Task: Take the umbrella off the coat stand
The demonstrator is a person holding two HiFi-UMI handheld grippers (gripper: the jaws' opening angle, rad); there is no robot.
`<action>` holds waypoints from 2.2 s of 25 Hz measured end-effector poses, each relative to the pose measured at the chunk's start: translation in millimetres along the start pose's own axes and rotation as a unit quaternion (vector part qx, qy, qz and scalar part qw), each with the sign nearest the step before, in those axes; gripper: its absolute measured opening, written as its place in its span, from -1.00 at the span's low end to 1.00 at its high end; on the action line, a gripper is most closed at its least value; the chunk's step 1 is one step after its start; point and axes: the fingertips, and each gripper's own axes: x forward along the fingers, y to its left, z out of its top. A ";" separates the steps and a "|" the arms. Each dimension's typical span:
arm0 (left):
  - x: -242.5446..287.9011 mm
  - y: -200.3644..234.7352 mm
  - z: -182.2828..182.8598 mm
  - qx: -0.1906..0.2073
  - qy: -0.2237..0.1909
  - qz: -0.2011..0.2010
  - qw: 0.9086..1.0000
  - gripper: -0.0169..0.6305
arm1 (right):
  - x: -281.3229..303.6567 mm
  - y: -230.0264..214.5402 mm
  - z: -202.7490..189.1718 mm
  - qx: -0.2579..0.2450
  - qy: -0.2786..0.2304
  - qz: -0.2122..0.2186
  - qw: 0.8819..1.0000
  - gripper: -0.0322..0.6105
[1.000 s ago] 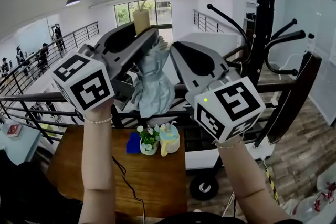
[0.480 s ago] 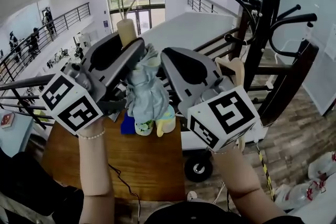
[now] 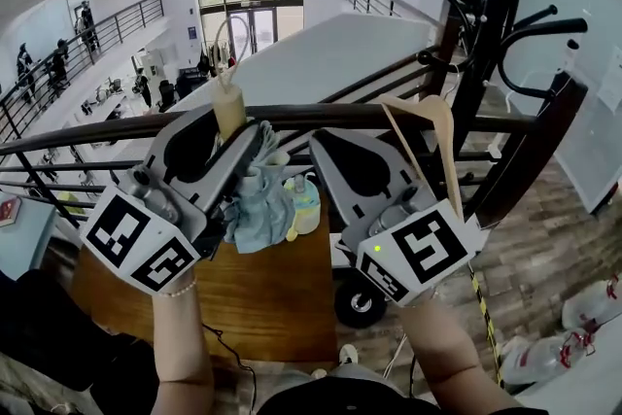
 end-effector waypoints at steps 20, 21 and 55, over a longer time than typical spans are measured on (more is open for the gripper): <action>-35.2 -66.4 -89.4 -0.074 0.044 0.012 0.996 -0.47 | -42.2 40.6 -74.8 0.053 0.059 -0.004 0.997 -0.80; -37.4 -70.1 -94.0 -0.068 0.051 0.015 0.996 -0.47 | -43.8 43.9 -78.8 0.056 0.063 -0.003 0.996 -0.80; -67.1 -86.6 -166.0 -0.143 0.086 0.046 0.985 -0.48 | -74.8 70.6 -158.9 0.140 0.132 -0.035 0.981 -0.80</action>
